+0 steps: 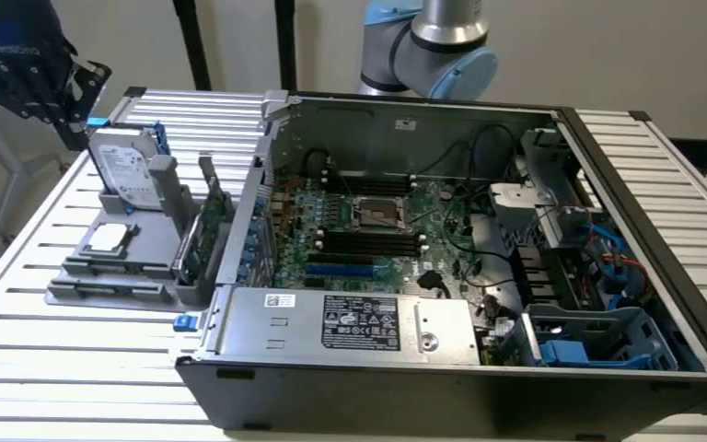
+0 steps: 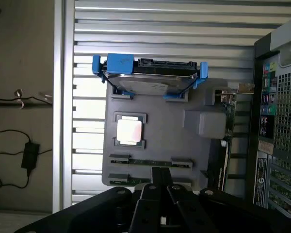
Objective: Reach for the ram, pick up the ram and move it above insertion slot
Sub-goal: 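Reach for the ram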
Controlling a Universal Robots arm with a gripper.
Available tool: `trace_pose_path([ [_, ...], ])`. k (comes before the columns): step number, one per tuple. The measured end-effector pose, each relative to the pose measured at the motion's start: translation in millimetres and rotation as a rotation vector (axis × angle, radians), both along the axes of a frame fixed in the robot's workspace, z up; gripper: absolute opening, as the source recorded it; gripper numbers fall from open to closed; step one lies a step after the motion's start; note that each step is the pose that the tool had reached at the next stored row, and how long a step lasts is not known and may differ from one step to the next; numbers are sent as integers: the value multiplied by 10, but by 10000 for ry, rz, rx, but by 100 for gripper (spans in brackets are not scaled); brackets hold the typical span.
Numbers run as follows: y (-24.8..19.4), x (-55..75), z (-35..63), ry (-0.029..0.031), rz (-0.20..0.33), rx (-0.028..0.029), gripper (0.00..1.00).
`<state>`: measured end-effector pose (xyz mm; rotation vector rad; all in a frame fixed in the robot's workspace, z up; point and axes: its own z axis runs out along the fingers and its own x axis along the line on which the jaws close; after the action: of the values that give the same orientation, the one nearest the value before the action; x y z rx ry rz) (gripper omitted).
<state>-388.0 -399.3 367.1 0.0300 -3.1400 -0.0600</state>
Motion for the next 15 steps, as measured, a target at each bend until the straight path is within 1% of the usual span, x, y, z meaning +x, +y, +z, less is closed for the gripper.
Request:
trace_pose_path([
  [4, -3, 0, 0, 1, -1, -1, 11],
  [6, -40, -1, -3, 2, -1, -1, 11],
  [8, -106, 0, -9, 0, 1, 0, 11],
  [10, -183, 0, -15, 1, -1, 0, 11],
  [13, -311, 0, -31, 3, 0, -1, 11],
  [15, -382, 0, -44, 3, -1, 0, 11],
])
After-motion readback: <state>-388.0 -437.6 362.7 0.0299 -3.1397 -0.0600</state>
